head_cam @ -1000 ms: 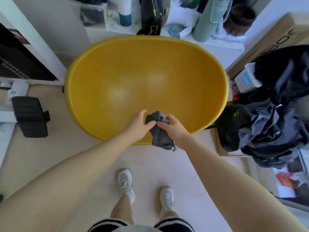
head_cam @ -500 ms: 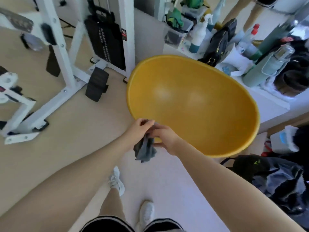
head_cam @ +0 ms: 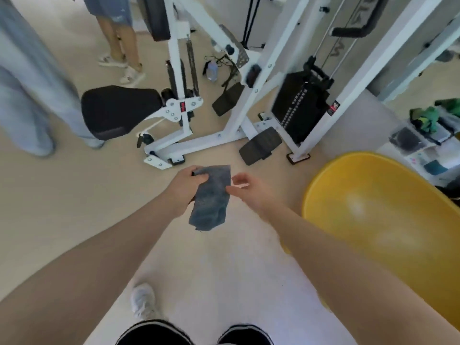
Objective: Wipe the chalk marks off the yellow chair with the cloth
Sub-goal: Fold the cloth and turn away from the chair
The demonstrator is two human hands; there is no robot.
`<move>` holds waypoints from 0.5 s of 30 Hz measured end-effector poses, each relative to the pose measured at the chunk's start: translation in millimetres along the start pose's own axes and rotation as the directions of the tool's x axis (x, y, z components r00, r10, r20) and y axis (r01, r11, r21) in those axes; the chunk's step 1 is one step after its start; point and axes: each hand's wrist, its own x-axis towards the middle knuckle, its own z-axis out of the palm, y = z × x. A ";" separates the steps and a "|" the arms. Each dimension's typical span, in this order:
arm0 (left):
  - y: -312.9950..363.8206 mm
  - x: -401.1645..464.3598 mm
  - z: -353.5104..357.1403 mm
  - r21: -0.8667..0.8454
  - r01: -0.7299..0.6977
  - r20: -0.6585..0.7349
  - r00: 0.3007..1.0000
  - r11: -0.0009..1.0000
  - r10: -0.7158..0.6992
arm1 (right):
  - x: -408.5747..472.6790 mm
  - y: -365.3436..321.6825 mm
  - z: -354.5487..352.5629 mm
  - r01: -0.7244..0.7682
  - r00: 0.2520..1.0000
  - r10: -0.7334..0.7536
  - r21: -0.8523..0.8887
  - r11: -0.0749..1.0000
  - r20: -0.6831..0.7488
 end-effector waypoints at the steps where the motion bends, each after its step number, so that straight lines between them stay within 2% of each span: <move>1: 7.8 7.2 -28.7 -0.033 -0.003 -0.016 1.000 0.999 0.003 | 16.6 -17.2 23.5 0.003 0.999 -0.004 0.010 1.000 0.054; 4: 28.7 28.4 -111.7 -0.108 -0.012 -0.062 0.998 0.994 0.005 | 56.2 -69.6 94.5 -0.010 0.951 0.002 0.024 1.000 0.308; 5: 36.5 37.4 -137.3 -0.119 -0.026 -0.071 0.997 0.993 0.018 | 70.0 -85.5 115.7 -0.006 0.939 -0.003 0.024 1.000 0.345; 8: 53.5 64.7 -205.1 -0.096 -0.075 -0.111 0.992 0.993 0.064 | 103.6 -130.0 164.5 -0.008 0.939 -0.009 0.048 0.999 0.345; 11: 63.3 90.0 -262.2 -0.062 -0.098 -0.216 0.973 0.993 0.082 | 137.9 -165.9 196.8 -0.008 0.932 -0.027 0.096 0.995 0.362; 13: 67.6 109.8 -296.5 -0.020 -0.101 -0.266 0.960 0.995 0.092 | 167.6 -186.8 212.4 0.001 0.926 -0.063 0.165 0.986 0.372; 15: 70.5 133.4 -323.4 0.011 -0.069 -0.241 0.968 0.998 0.069 | 196.2 -206.1 226.2 -0.001 0.924 -0.105 0.277 0.961 0.369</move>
